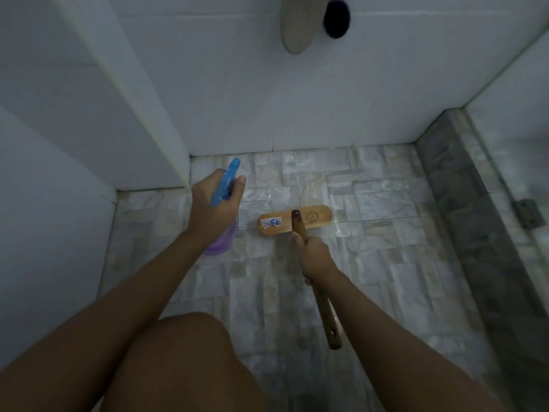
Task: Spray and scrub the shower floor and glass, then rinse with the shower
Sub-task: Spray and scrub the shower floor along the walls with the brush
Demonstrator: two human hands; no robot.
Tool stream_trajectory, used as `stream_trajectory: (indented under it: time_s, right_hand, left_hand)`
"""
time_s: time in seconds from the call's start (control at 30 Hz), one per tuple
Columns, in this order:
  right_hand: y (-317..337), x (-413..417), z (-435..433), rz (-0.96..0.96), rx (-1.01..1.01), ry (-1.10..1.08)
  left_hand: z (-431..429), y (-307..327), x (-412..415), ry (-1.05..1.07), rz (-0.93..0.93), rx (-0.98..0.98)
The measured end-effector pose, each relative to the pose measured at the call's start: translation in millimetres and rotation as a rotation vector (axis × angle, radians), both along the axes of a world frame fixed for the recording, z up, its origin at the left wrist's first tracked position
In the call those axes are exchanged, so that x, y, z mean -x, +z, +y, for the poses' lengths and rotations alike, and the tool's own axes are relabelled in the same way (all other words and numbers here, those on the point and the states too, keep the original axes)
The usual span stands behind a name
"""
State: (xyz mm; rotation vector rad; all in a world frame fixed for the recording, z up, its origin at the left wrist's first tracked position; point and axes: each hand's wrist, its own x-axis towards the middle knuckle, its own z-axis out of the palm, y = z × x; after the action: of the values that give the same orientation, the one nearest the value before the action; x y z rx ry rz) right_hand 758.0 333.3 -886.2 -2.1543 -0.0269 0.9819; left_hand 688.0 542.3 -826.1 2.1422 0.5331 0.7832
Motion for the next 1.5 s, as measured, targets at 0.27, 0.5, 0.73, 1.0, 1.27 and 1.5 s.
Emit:
stream_trajectory:
  time_s: [0.27, 0.5, 0.73, 1.0, 1.27, 1.5]
  right_hand:
    - [28.3, -15.2, -5.1, 0.012, -0.097, -0.024]
    - [91.0, -21.2, -20.7, 0.207, -0.160, -0.161]
    - [152.8, -28.1, -41.5, 0.245, -0.134, -0.167]
    - [166.8, -1.8, -66.4, 0.194, -0.092, -0.220]
    - [328.5, 19.6, -101.1, 0.071, -0.202, -0.407]
    - [584.0, -13.3, -126.2, -0.174, -0.408, -0.521]
  left_hand:
    - [-1.8, 25.3, -11.8, 0.035, 0.009, -0.036]
    - [-29.8, 85.9, -14.8, 0.064, 0.042, -0.002]
    - [-62.7, 140.3, -11.8, 0.017, 0.098, 0.101]
    - [-119.2, 135.4, 9.5, 0.058, 0.189, 0.263]
    - [-156.2, 288.3, 18.6, -0.001, 0.189, 0.314]
    - [-169.2, 538.7, -28.1, -0.161, 0.063, 0.282]
